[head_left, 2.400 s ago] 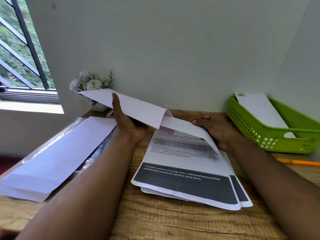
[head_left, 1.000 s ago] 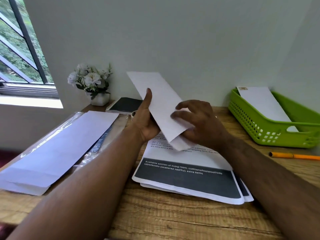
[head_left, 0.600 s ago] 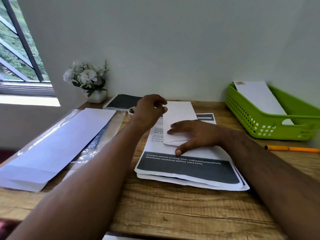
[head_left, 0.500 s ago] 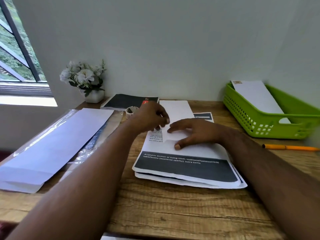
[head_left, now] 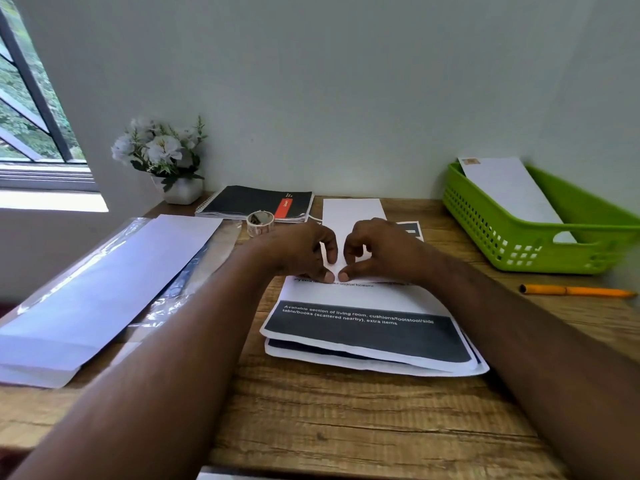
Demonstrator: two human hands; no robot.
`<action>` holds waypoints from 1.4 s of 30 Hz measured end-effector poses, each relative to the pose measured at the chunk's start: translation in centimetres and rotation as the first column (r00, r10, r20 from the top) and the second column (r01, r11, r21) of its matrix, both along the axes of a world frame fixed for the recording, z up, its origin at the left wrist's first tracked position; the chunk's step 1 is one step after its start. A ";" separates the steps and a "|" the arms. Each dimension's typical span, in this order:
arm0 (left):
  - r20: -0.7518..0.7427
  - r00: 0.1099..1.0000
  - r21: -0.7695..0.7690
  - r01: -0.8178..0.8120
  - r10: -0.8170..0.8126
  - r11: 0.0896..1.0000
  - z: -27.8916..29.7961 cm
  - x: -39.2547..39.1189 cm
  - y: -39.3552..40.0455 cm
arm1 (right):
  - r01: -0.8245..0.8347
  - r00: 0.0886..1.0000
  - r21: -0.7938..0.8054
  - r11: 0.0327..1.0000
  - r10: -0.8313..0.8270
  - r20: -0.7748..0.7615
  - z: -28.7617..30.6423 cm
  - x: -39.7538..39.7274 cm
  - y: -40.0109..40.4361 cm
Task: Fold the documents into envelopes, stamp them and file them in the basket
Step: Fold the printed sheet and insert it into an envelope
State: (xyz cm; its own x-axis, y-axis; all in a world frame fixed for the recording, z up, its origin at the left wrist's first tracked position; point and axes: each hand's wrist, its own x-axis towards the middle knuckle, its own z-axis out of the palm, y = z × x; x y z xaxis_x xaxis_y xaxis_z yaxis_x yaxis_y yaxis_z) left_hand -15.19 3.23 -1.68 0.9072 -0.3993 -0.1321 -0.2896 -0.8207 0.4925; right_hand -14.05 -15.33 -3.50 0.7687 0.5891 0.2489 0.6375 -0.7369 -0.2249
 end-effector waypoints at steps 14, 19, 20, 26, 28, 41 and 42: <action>0.012 0.993 0.130 -0.118 0.118 0.984 0.3 0.5 -0.7 | 0.090 0.886 0.084 0.992 -0.042 -0.461 1.0 0.1 -0.8; 0.004 0.992 0.119 -0.127 0.128 0.985 0.3 0.4 -0.4 | 0.161 0.806 0.052 0.986 -0.101 -0.583 1.7 0.7 -5.0; 0.012 0.993 0.116 -0.120 0.120 0.986 0.2 0.2 -0.3 | 0.173 0.805 0.045 0.984 -0.115 -0.582 1.7 0.8 -5.3; 0.170 0.985 0.055 0.028 -0.037 0.998 -0.2 -1.0 -1.5 | 0.170 0.810 -0.003 0.985 -0.142 -0.569 1.9 1.1 -5.0; 0.193 0.978 0.037 0.069 -0.075 0.997 -0.3 -1.3 -3.3 | 0.172 0.811 -0.007 0.985 -0.145 -0.567 1.9 1.2 -5.0; 0.180 0.983 0.022 -0.050 0.045 0.999 0.2 -0.9 -2.5 | 0.173 0.812 -0.034 0.984 -0.162 -0.561 1.6 1.0 -6.3; 0.153 0.986 0.013 -0.062 0.060 0.998 0.2 -0.7 -2.2 | 0.193 0.805 -0.022 0.981 -0.171 -0.568 1.6 1.0 -6.7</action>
State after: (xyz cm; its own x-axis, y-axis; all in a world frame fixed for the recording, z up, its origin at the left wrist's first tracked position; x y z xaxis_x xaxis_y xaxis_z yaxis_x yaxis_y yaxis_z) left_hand -15.90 1.06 -1.44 0.9399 -0.3416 0.0036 -0.3095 -0.8472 0.4318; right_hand -13.07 -22.04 -1.92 0.8719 0.4238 -0.2452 0.2450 -0.8112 -0.5310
